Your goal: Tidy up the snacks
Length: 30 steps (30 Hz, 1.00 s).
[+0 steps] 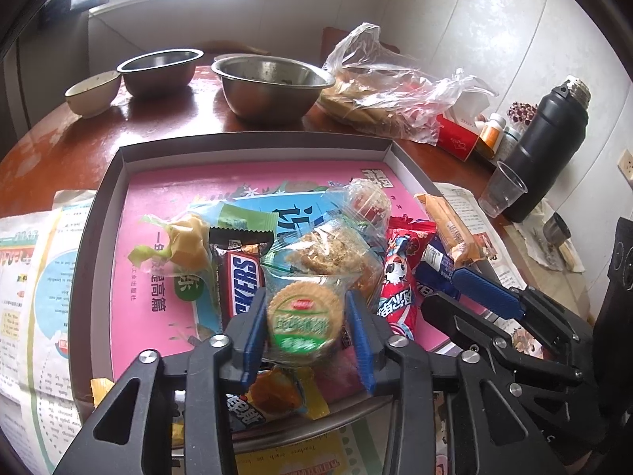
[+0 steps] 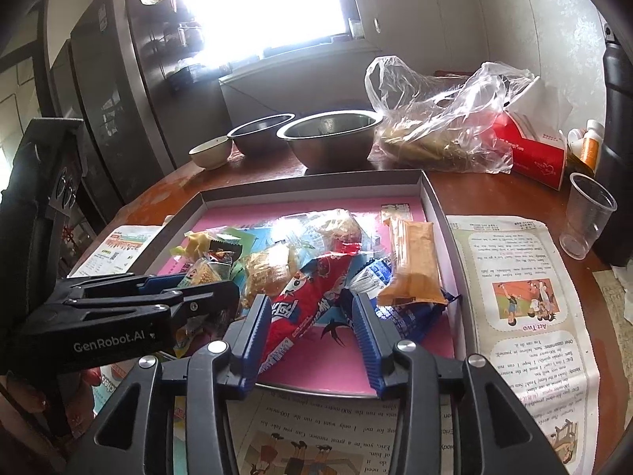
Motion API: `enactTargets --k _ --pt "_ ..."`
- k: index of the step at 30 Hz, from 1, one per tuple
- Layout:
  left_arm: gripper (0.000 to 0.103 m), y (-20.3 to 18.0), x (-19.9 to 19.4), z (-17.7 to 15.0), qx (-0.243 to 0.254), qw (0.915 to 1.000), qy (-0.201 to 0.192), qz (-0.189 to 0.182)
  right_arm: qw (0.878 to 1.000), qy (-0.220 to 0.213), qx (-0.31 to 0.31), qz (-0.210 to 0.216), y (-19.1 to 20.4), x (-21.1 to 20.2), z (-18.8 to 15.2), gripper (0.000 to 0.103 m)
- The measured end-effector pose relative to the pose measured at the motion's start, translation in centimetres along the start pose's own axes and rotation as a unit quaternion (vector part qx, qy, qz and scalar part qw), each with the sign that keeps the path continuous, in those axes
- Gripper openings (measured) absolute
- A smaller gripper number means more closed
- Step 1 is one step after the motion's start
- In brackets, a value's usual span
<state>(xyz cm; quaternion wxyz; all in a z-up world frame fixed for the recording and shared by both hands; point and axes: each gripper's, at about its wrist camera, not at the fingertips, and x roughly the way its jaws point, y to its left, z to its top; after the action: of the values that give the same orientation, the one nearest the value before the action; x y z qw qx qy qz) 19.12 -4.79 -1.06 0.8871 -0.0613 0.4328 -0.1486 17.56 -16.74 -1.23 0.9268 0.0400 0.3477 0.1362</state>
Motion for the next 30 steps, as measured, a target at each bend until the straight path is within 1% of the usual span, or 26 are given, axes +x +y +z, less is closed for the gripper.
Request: enactTargets --k 2,7,16,18,20,24,30 --pt "0.048 0.0 0.0 0.0 -0.001 1.0 0.0 0.001 1.0 0.001 0.001 0.001 0.0 0.0 -0.1 0.043" --pt "0.048 0.0 0.0 0.0 0.0 1.0 -0.001 0.003 1.0 0.004 0.001 0.001 0.1 0.1 -0.2 0.044" --pt "0.053 0.4 -0.3 -0.1 -0.005 0.9999 -0.004 0.008 1.0 0.001 0.003 -0.001 0.1 -0.1 -0.2 0.044" --pt "0.058 0.6 -0.5 -0.1 -0.007 0.9999 -0.003 0.01 1.0 -0.004 0.006 -0.003 0.1 -0.3 -0.2 0.044" --pt "0.059 0.7 -0.7 -0.2 -0.009 0.9999 -0.003 0.012 1.0 -0.005 0.008 -0.004 0.0 -0.4 -0.2 0.044" --pt "0.059 0.8 -1.1 -0.3 -0.008 0.9999 -0.006 0.012 1.0 -0.007 0.01 -0.006 0.1 -0.6 -0.2 0.05" --pt "0.059 1.0 -1.9 -0.4 -0.009 0.9998 -0.012 0.013 1.0 -0.007 0.009 -0.008 0.3 -0.8 -0.1 0.05"
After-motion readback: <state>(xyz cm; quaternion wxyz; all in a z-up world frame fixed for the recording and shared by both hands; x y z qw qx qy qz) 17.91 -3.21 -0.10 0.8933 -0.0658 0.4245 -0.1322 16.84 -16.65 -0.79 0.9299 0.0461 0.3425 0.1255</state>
